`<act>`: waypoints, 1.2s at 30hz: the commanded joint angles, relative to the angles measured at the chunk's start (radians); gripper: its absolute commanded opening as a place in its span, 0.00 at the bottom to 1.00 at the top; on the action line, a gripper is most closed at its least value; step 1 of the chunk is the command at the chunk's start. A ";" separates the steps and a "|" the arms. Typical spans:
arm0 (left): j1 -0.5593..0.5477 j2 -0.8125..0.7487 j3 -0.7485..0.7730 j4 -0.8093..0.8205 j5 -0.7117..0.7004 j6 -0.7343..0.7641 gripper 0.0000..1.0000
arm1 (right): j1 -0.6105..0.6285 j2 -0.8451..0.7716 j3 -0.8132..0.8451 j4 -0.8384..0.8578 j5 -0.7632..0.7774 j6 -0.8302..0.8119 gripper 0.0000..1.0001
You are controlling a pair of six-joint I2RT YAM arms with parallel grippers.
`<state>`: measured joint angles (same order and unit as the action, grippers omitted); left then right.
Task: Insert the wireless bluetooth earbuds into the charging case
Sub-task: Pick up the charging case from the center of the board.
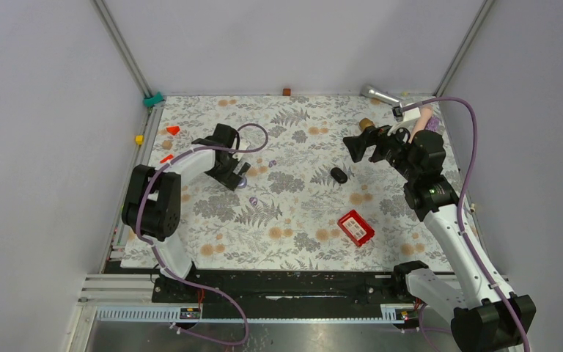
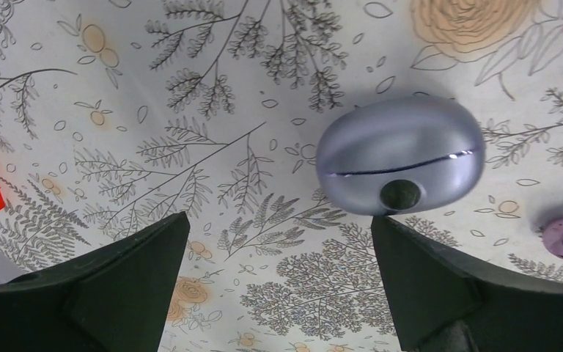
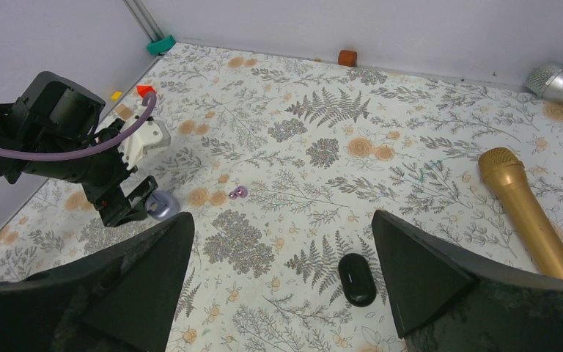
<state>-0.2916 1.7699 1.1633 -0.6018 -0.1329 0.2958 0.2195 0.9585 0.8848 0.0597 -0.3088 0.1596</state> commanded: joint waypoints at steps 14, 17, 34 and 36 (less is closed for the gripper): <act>0.061 -0.094 0.048 0.001 0.258 0.009 0.99 | -0.012 0.006 -0.001 0.052 -0.031 0.015 0.99; 0.063 -0.112 0.039 -0.024 0.333 0.039 0.99 | -0.012 0.008 -0.001 0.052 -0.036 0.018 0.99; 0.063 0.013 0.079 -0.046 0.479 0.090 0.86 | -0.016 0.012 0.000 0.054 -0.045 0.025 1.00; 0.063 0.026 0.078 -0.037 0.478 0.083 0.84 | -0.016 0.013 -0.002 0.054 -0.048 0.025 1.00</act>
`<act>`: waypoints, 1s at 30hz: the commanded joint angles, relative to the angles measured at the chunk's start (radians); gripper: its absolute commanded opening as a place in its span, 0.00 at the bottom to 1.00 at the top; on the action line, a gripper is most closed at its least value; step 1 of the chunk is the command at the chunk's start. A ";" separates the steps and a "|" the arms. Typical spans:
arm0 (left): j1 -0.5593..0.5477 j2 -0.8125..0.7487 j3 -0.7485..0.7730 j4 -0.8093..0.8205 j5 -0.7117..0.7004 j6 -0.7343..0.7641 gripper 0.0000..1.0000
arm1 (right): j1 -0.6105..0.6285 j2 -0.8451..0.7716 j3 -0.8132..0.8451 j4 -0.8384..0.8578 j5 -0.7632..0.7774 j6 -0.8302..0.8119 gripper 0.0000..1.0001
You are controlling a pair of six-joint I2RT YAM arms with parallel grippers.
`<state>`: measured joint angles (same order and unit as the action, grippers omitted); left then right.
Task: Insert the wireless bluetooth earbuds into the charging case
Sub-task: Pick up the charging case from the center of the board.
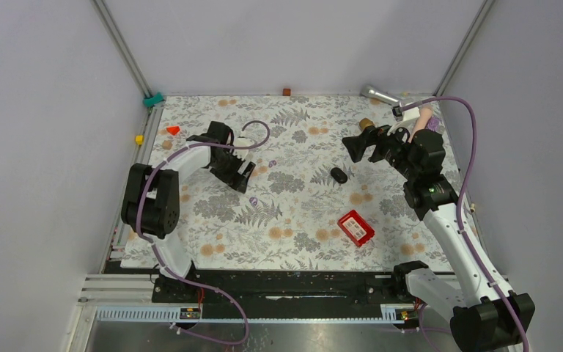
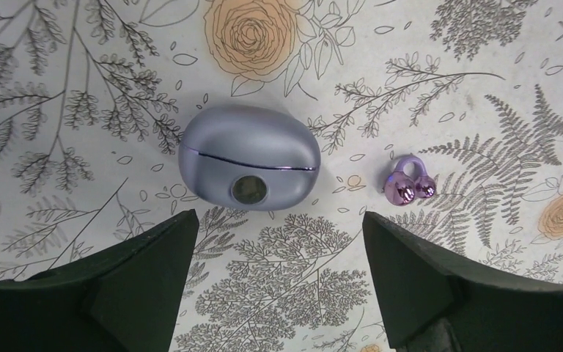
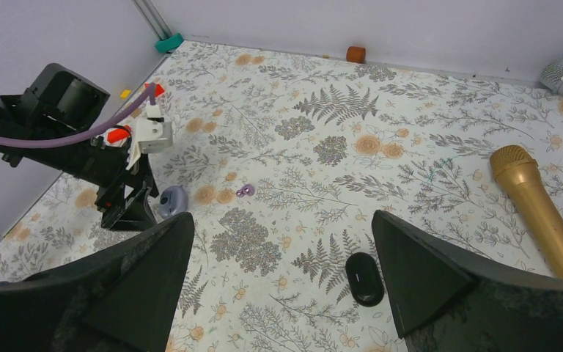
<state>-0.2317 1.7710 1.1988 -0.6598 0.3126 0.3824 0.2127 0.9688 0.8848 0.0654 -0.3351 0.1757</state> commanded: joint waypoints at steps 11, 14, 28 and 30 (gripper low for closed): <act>0.004 0.042 0.029 0.076 0.026 -0.012 0.78 | -0.012 0.006 -0.003 0.048 -0.025 0.010 1.00; 0.003 0.055 0.031 0.079 0.023 -0.013 0.76 | -0.011 0.006 -0.002 0.048 -0.026 0.011 0.99; 0.003 0.086 0.029 0.127 -0.022 -0.030 0.74 | -0.013 0.012 -0.003 0.051 -0.034 0.010 1.00; 0.004 0.087 0.031 0.128 -0.022 -0.032 0.75 | -0.013 0.012 -0.003 0.051 -0.035 0.010 0.99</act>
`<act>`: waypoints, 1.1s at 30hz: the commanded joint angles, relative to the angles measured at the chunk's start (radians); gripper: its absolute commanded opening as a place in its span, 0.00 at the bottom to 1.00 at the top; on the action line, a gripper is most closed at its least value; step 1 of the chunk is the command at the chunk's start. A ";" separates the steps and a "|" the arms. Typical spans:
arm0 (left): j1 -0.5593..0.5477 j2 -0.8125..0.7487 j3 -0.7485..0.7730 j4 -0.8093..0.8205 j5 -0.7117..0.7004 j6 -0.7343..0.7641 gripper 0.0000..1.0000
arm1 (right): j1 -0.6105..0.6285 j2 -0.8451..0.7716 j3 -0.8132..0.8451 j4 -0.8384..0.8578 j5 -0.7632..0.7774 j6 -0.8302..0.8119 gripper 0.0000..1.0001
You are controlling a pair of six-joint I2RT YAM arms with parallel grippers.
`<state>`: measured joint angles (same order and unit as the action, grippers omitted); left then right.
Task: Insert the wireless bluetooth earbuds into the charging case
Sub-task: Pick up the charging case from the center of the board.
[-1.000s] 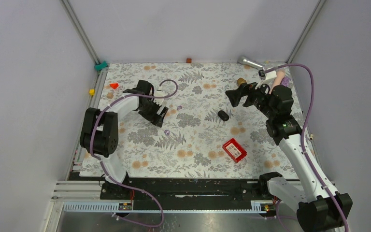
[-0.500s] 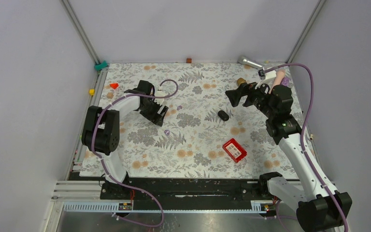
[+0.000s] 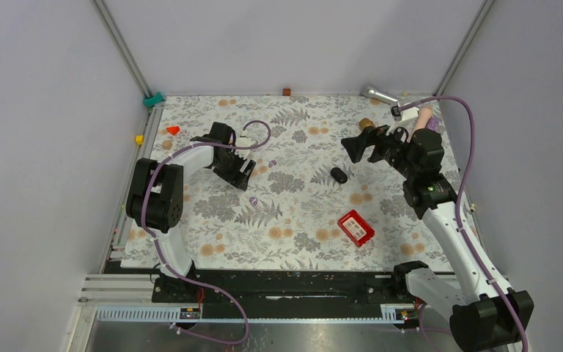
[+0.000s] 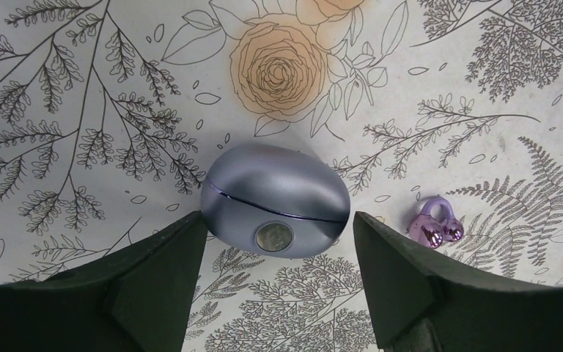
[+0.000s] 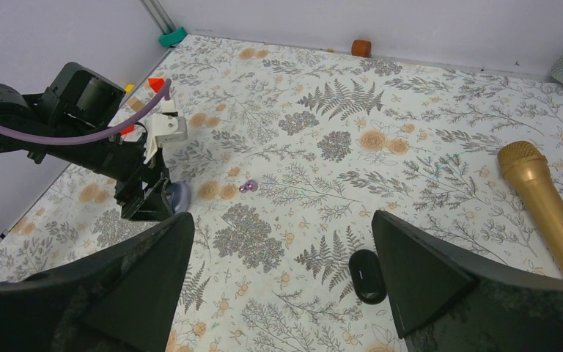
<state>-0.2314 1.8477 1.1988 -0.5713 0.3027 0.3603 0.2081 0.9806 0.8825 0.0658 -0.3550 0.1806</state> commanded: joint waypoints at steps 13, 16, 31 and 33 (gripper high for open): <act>-0.004 0.012 0.016 0.040 -0.006 0.005 0.57 | -0.009 0.004 -0.002 0.052 -0.018 0.009 0.99; -0.006 0.001 0.012 0.040 0.008 0.012 0.55 | -0.010 0.004 -0.001 0.052 -0.020 0.009 1.00; -0.028 -0.180 -0.009 0.005 0.240 0.045 0.54 | -0.010 0.077 -0.012 0.099 -0.147 0.087 1.00; -0.054 -0.202 -0.010 -0.004 0.271 0.050 0.54 | -0.010 0.101 -0.020 0.133 -0.192 0.126 0.99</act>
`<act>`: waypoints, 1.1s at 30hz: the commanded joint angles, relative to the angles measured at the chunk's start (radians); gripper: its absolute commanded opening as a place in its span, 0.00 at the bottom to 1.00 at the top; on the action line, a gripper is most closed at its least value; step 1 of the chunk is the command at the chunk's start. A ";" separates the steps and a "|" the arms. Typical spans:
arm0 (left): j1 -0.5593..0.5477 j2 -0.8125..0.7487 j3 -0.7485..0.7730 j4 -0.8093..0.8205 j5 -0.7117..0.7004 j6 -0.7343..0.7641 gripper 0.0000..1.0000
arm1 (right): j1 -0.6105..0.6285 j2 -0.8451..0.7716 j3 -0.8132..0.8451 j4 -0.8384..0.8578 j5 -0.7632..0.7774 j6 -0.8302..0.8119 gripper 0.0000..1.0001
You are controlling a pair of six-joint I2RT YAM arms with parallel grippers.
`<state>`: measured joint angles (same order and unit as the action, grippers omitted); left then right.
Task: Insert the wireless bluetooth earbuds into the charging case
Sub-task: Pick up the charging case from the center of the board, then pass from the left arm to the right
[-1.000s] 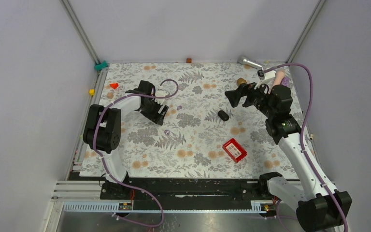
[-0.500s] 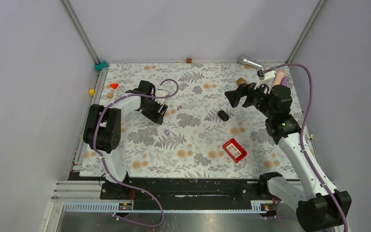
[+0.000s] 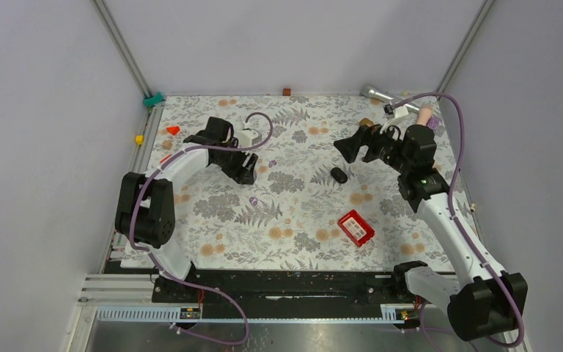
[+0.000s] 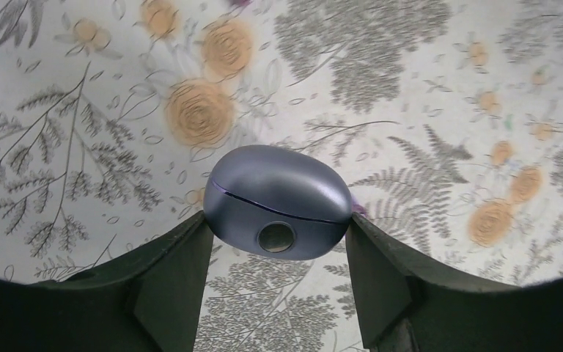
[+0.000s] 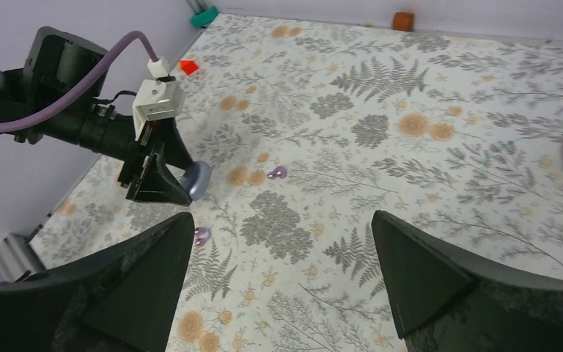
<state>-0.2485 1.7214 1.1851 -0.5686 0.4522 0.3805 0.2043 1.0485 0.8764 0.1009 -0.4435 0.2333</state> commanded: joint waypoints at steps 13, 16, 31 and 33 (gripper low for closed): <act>-0.316 -0.104 0.118 -0.064 0.133 0.035 0.55 | 0.006 0.260 -0.052 0.263 -0.284 0.301 0.90; -0.355 -0.097 0.159 -0.065 0.136 0.020 0.55 | 0.031 0.323 -0.051 0.265 -0.285 0.319 0.88; -0.380 -0.113 0.168 -0.028 0.104 -0.027 0.55 | 0.210 0.468 -0.019 0.300 -0.376 0.301 0.85; -0.380 -0.124 0.161 -0.021 0.103 -0.030 0.55 | 0.215 0.478 -0.019 0.296 -0.375 0.299 0.84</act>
<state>-0.6270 1.6424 1.3479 -0.6342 0.5495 0.3645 0.4038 1.5105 0.8261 0.3504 -0.7803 0.5465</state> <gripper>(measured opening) 0.632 0.849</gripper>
